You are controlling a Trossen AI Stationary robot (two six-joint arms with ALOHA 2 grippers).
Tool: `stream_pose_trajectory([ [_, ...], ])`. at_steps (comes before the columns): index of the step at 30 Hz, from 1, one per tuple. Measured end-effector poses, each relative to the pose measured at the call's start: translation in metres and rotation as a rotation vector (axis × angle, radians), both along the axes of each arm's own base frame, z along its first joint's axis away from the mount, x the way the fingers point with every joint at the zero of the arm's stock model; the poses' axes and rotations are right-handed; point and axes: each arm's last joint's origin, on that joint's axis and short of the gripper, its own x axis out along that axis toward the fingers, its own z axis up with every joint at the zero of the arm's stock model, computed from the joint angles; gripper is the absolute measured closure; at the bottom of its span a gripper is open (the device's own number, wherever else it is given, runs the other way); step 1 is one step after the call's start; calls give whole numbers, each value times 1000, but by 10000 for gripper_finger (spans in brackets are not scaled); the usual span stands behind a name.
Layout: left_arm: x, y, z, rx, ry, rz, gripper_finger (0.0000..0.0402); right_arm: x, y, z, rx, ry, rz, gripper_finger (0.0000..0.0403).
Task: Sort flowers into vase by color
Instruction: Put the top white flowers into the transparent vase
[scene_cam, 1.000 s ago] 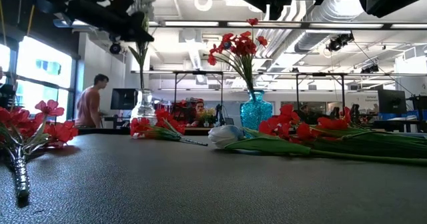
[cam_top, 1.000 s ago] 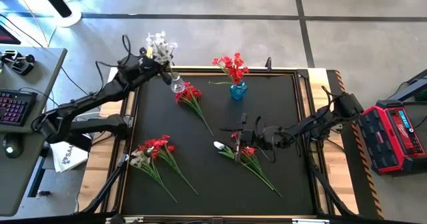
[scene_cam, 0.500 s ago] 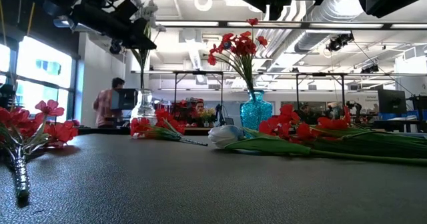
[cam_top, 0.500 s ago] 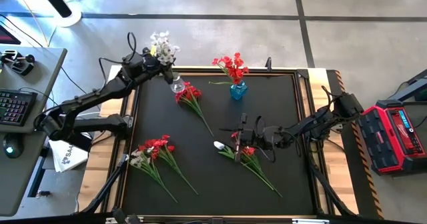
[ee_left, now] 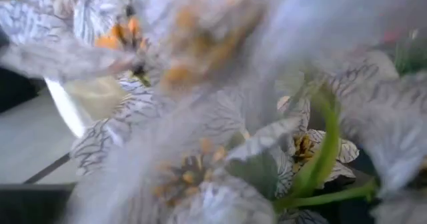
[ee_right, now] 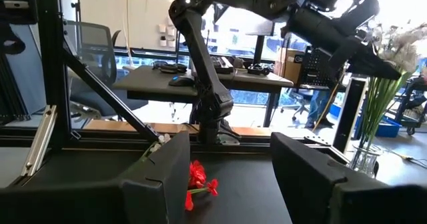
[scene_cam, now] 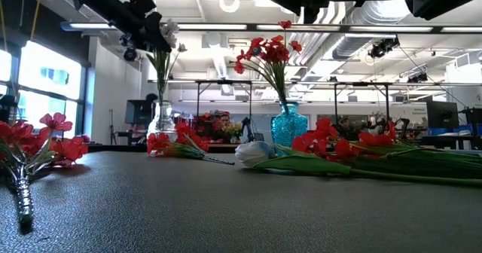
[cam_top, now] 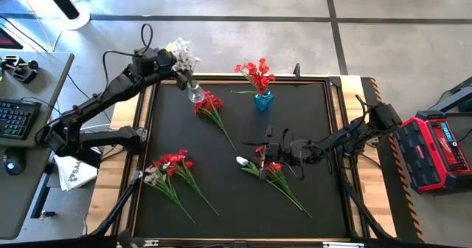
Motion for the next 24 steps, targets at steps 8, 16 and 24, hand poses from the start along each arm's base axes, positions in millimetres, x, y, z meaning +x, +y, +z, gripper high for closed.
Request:
stream_pose_trajectory([
  [8,-12,-2,17,-39,92,280,192,0,-1,-6,28,58,-38,222],
  [16,-14,-15,30,-53,92,317,192,8,3,1,-68,186,-264,222],
  [24,-16,-43,59,23,187,407,195,26,8,30,-102,373,-351,222],
])
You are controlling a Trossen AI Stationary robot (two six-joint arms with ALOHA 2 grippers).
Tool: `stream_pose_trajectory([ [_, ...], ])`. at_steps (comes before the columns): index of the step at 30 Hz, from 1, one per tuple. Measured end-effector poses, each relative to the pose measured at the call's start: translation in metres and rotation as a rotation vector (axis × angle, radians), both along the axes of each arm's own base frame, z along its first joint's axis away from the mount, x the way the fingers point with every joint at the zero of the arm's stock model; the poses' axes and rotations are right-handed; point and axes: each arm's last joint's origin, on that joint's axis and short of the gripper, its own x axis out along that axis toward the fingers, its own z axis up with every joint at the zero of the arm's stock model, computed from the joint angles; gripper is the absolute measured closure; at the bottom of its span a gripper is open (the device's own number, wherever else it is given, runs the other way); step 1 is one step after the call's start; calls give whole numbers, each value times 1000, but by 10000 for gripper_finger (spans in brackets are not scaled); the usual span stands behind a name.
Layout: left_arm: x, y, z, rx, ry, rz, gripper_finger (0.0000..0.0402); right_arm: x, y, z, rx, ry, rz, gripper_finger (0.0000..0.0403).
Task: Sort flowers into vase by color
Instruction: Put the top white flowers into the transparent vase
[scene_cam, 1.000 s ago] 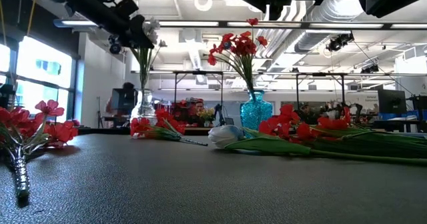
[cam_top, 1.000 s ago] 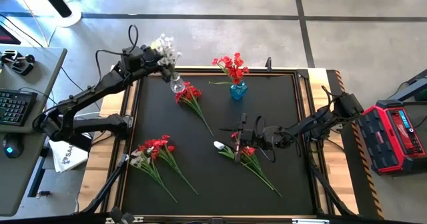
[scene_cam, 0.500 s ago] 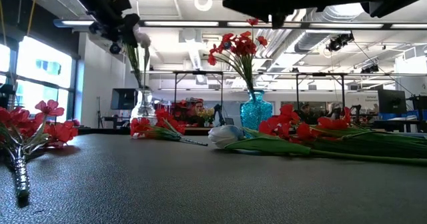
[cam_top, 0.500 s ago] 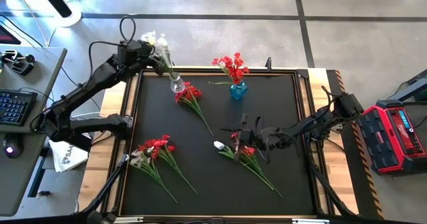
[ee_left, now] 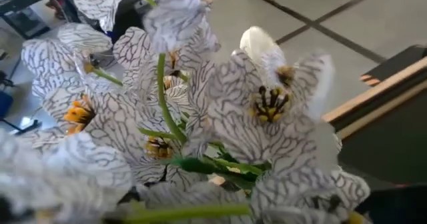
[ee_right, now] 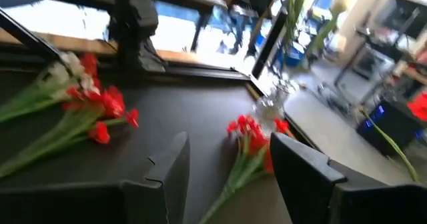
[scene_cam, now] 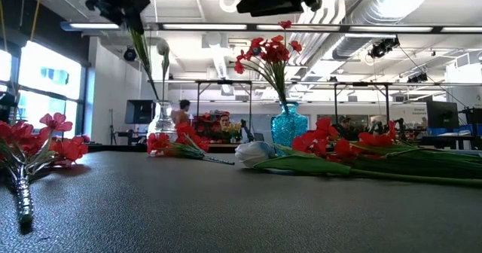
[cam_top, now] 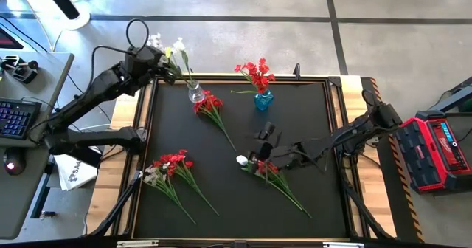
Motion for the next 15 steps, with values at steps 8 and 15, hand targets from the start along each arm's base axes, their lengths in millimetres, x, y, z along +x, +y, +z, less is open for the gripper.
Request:
stream_pose_trajectory([
  [8,0,-17,22,1,-41,-69,197,1,-5,10,65,119,-75,221],
  [15,18,-2,-5,59,-13,-111,196,-2,-7,-3,136,147,-55,221],
])
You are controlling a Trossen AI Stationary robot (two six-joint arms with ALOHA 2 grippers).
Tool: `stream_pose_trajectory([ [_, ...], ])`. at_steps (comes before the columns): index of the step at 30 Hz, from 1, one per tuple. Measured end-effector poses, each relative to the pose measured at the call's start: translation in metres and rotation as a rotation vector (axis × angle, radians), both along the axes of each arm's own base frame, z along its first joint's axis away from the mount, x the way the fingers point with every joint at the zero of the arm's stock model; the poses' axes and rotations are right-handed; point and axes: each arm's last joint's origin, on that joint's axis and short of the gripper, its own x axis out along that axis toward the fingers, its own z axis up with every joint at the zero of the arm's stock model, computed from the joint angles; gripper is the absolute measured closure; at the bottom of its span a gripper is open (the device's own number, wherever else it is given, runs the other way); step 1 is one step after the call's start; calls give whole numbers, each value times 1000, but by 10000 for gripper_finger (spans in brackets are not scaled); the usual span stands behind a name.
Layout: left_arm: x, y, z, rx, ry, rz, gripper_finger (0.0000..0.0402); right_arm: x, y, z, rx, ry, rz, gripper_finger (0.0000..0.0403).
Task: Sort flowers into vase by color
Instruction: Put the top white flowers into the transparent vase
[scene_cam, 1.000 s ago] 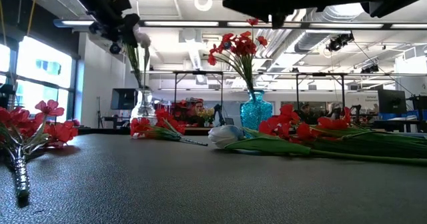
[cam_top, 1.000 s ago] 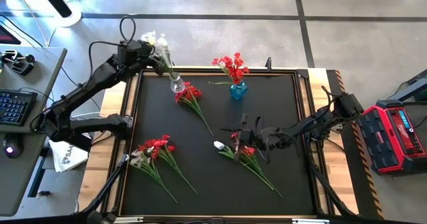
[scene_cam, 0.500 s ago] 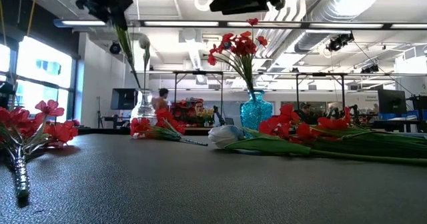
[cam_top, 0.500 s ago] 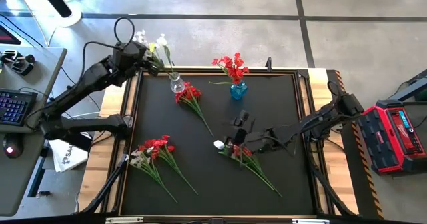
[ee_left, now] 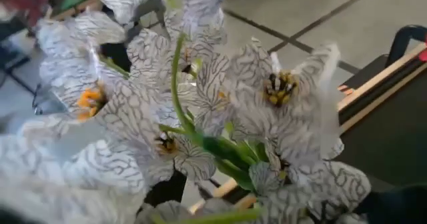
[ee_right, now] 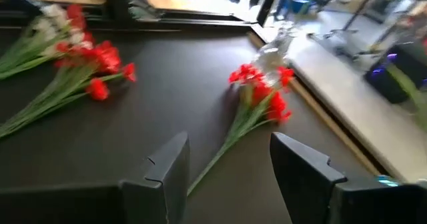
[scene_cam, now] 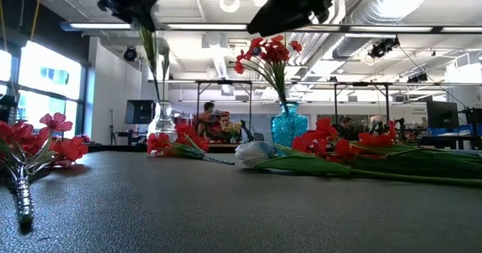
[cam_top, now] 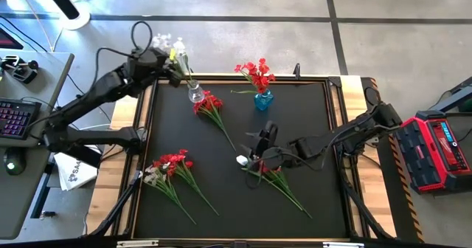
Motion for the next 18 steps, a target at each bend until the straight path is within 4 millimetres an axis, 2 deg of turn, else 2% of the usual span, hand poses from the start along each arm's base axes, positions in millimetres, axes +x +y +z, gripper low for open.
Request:
stream_pose_trajectory([
  [7,5,18,-6,-30,-36,-110,159,0,1,-2,43,21,64,221],
  [14,-4,35,-6,-55,-37,-73,96,1,1,-2,46,19,66,221],
  [18,-12,36,2,-49,-66,-31,81,1,-1,-2,52,16,55,221],
])
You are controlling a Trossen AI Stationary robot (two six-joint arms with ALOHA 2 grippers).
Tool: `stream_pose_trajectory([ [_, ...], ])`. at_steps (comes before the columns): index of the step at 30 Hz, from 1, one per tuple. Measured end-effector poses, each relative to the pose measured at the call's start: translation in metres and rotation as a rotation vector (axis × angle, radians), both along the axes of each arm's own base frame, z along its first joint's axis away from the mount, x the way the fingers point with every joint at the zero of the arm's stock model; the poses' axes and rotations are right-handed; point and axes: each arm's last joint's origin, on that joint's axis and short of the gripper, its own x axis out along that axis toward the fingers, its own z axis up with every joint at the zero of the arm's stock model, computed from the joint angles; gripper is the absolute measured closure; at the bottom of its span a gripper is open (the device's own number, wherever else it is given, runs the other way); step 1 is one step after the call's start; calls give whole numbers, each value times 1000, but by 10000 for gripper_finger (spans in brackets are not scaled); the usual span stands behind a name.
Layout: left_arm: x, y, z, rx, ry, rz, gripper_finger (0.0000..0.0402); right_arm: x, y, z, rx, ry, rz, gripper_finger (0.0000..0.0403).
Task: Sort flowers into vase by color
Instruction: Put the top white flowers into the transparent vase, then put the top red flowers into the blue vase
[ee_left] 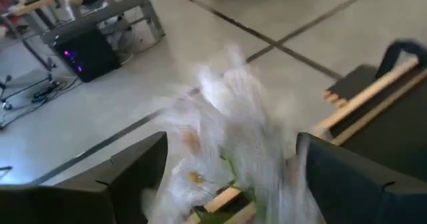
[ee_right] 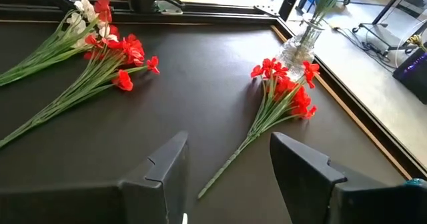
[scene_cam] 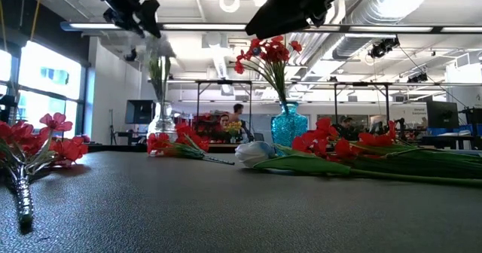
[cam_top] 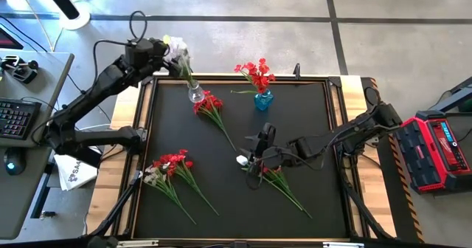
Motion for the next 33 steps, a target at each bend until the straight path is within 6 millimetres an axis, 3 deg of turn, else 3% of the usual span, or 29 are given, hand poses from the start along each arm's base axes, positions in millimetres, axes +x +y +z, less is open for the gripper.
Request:
stream_pose_trajectory([
  [5,-6,-18,21,45,-101,-75,80,3,-10,0,33,-17,-49,221],
  [13,-8,-68,26,46,-203,-294,80,15,-19,-15,60,-15,-82,221],
  [16,-4,-85,8,14,-250,-375,80,25,-20,-27,72,-15,-61,221],
  [21,7,-104,-41,-15,-266,-409,80,44,-28,-46,71,-68,-58,221],
  [28,19,-128,-97,-111,-343,-450,80,84,-69,-70,96,-62,-55,187],
  [33,23,-137,-114,-121,-349,-490,80,114,-105,-88,98,55,-143,153],
])
